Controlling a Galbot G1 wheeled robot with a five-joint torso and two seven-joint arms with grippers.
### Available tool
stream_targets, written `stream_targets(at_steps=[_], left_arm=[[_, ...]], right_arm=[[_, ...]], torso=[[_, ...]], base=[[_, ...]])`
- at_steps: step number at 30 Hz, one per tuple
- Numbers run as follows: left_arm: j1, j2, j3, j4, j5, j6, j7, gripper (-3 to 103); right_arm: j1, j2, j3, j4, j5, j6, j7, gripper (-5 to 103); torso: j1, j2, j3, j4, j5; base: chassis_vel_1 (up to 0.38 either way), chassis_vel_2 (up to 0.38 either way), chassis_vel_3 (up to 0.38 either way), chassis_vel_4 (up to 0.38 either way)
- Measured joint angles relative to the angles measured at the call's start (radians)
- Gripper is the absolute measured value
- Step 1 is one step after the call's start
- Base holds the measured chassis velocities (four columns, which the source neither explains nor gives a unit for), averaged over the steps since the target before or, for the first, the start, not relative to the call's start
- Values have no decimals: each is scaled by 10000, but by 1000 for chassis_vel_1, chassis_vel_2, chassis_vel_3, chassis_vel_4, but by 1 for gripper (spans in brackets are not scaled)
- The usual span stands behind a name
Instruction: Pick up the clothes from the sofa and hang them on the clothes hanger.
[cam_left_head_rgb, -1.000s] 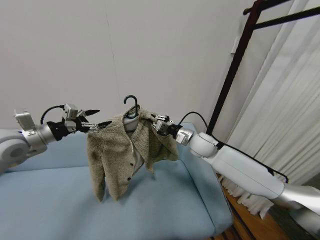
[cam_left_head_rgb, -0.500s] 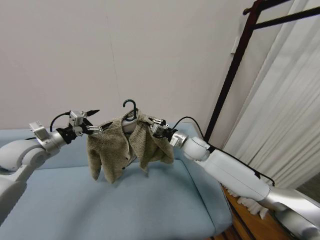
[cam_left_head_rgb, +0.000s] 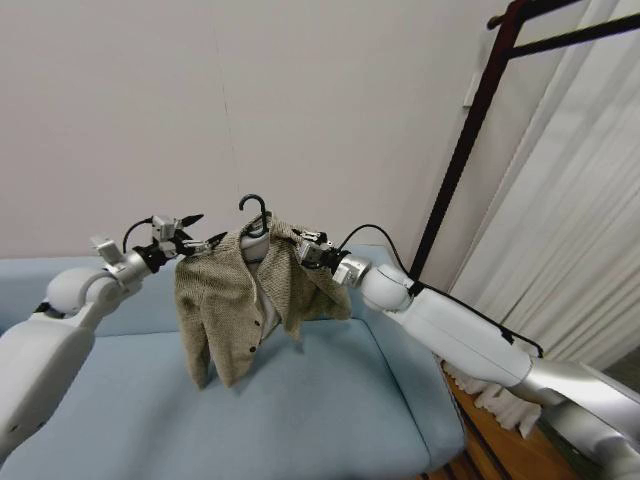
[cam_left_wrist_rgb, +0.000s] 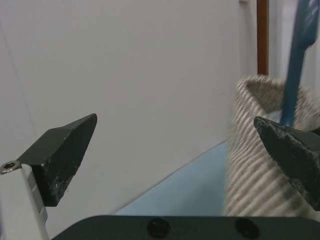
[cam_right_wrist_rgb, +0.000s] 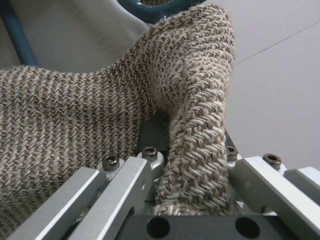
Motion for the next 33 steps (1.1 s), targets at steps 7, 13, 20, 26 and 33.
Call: stream_targets(at_steps=[7,13,20,26,33], left_arm=[[-291,1183,50,-711,-1307,1352,-242,100],[-1222,2628,1093,-688,-3261,2581,118,100],[-2900,2623,3228,69,-3761,2843,731,100],[-3585,2147,4034,360,-3717,3014,582,100],[-4094,2243,4661,226,-3706,3429,467,100]], right_arm=[[-30,-335,-70,45,115,-45,-77,10],[298,-300,-54,-441,55,370,-359,10],[403,-555,-41,-230,236,422,-418,10],[356,-831,71,-22,395,414,-418,10],[162,-981,457,23,457,441,-471,10]], torso=[[-3,0,-1,8,-2],[-4,0,-2,9,-1],[-3,0,-2,4,-4],[-2,0,-1,1,-3],[-3,0,-1,9,-4]], base=[[0,0,0,0],[0,0,0,0],[0,0,0,0],[0,0,0,0],[0,0,0,0]])
